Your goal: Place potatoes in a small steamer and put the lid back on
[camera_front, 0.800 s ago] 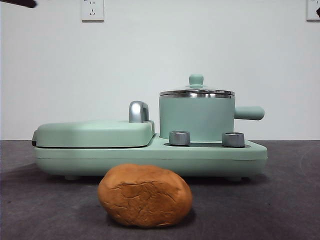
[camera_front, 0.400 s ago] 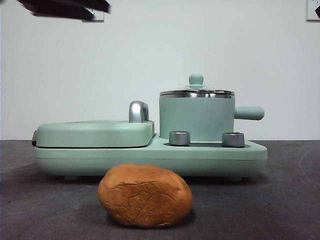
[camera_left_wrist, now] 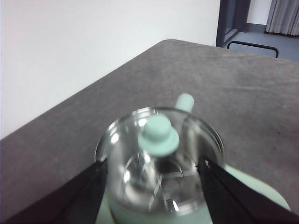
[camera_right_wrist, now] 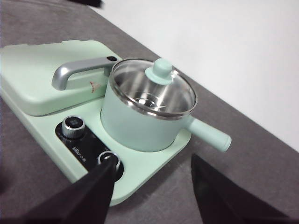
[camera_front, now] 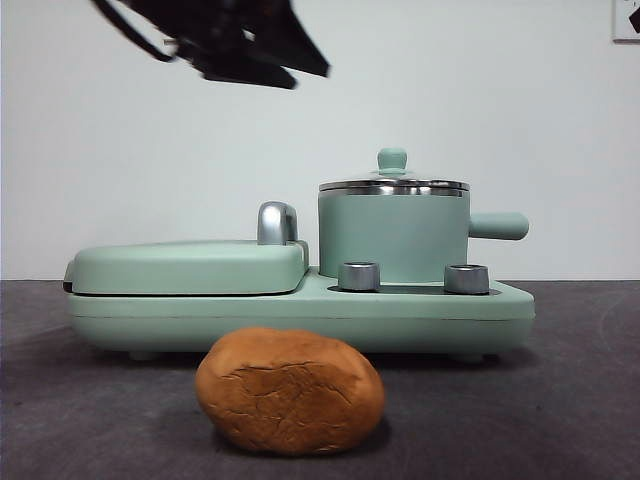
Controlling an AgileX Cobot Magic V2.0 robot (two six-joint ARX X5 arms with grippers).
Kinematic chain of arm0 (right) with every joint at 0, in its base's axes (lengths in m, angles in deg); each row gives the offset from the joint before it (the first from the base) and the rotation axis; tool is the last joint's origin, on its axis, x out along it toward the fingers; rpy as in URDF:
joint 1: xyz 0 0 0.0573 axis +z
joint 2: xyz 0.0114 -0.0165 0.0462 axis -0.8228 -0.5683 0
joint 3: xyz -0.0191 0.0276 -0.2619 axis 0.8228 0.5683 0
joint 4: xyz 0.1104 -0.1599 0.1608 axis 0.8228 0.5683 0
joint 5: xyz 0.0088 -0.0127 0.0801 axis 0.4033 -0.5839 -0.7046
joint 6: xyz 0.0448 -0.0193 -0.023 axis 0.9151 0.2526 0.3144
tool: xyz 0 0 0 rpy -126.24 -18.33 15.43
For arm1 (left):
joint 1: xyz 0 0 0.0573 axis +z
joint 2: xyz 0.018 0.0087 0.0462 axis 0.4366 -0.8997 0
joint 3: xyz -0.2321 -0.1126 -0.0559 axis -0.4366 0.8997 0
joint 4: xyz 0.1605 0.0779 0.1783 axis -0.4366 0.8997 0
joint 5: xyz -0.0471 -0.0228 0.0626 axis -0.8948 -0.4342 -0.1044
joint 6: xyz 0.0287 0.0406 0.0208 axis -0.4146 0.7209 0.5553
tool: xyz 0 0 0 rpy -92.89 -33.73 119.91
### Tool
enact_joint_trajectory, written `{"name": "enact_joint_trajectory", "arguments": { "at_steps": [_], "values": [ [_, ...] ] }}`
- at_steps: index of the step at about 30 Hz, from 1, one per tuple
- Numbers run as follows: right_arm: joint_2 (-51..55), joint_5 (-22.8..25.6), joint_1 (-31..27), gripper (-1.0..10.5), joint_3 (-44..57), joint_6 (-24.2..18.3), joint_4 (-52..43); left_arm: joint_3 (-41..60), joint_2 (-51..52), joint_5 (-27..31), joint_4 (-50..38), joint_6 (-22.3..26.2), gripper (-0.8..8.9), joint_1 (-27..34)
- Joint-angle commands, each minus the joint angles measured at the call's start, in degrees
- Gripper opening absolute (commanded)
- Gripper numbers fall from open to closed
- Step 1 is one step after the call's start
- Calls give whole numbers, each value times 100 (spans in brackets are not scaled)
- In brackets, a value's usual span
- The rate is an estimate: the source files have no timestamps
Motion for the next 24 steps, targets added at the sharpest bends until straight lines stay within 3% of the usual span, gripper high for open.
{"name": "enact_joint_trajectory", "arguments": {
  "at_steps": [1, 12, 24],
  "values": [
    [-24, 22, 20, 254, -98, -22, -157, -592, -522, 11, -46, -24, 307, -116],
    [-24, 22, 20, 255, -98, -20, -199, -1932, -2015, 11, -44, -44, 307, -422],
    [-24, 24, 50, 255, -98, -22, -197, -2122, -2601, 13, -245, -37, 307, -527]
  ]
}}
